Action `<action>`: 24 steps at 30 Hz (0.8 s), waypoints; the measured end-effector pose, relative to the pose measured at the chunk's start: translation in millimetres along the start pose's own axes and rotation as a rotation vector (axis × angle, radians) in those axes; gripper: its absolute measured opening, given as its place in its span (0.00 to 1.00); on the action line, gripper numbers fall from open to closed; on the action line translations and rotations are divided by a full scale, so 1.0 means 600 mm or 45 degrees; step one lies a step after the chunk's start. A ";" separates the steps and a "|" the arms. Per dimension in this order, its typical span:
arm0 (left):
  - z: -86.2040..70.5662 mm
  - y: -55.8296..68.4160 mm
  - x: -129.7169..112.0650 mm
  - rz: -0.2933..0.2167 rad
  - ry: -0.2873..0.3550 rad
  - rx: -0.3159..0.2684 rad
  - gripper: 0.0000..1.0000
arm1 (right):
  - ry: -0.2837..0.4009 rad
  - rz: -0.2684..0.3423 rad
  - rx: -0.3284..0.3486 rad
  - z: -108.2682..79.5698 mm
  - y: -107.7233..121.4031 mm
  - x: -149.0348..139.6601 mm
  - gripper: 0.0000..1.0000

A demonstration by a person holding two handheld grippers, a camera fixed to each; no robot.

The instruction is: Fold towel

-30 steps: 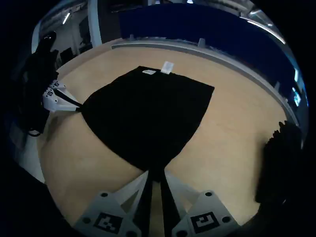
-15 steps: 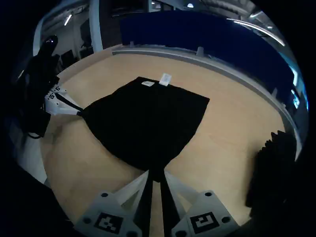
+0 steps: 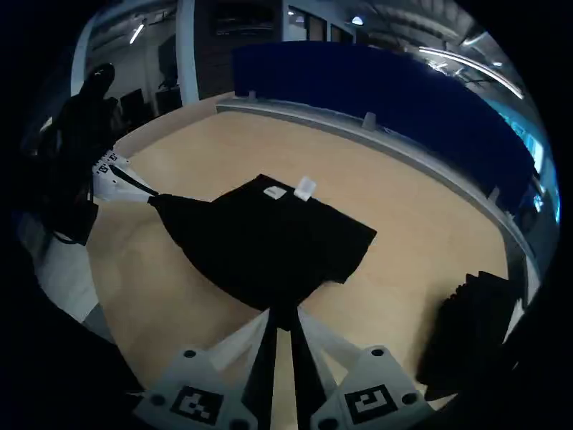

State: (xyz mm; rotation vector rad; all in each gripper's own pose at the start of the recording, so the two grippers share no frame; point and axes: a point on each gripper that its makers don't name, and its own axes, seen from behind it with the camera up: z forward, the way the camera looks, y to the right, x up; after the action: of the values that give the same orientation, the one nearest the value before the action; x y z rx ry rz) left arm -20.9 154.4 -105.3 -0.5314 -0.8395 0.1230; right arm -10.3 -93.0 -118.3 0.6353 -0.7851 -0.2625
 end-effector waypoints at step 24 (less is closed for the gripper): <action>-0.108 0.030 0.043 -0.042 0.074 0.013 0.06 | -0.021 -0.029 0.056 -0.084 -0.030 0.039 0.12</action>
State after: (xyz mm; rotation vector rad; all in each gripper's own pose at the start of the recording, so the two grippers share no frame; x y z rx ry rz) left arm 45.9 151.7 -132.4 -0.5088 -0.7906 0.0813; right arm 42.8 -95.8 -143.2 0.6845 -0.8015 -0.2723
